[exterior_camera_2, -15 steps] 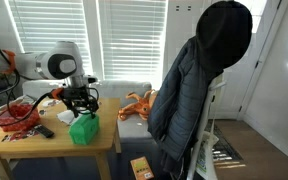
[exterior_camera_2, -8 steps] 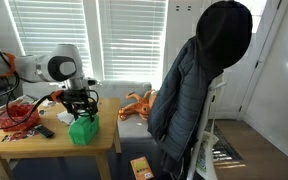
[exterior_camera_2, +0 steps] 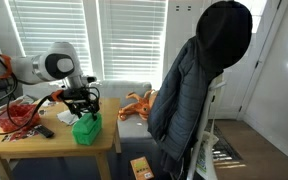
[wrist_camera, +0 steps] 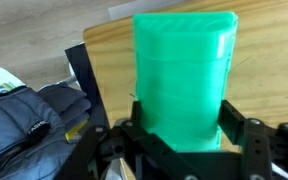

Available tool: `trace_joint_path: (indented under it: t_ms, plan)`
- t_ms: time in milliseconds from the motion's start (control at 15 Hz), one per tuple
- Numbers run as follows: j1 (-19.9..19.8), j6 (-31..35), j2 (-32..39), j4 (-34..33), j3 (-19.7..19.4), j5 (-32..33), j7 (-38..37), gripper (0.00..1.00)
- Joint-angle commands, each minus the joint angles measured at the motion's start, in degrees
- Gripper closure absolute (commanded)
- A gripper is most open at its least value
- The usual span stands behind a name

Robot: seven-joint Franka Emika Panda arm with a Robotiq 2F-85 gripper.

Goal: Open the green container.

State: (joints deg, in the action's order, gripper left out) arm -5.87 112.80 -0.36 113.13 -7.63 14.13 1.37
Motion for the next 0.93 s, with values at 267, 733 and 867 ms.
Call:
trace_joint_path:
  t_ms: [267, 733, 867]
  plan:
    - [1.39, 0.86, -2.79, 2.73, 3.12, 21.46, -5.40, 0.50]
    - [4.36, 3.37, -2.22, 4.65, 6.63, 40.61, -17.06, 0.50]
    - [4.97, 3.02, -2.03, 5.34, 7.19, 44.41, -19.78, 0.50]
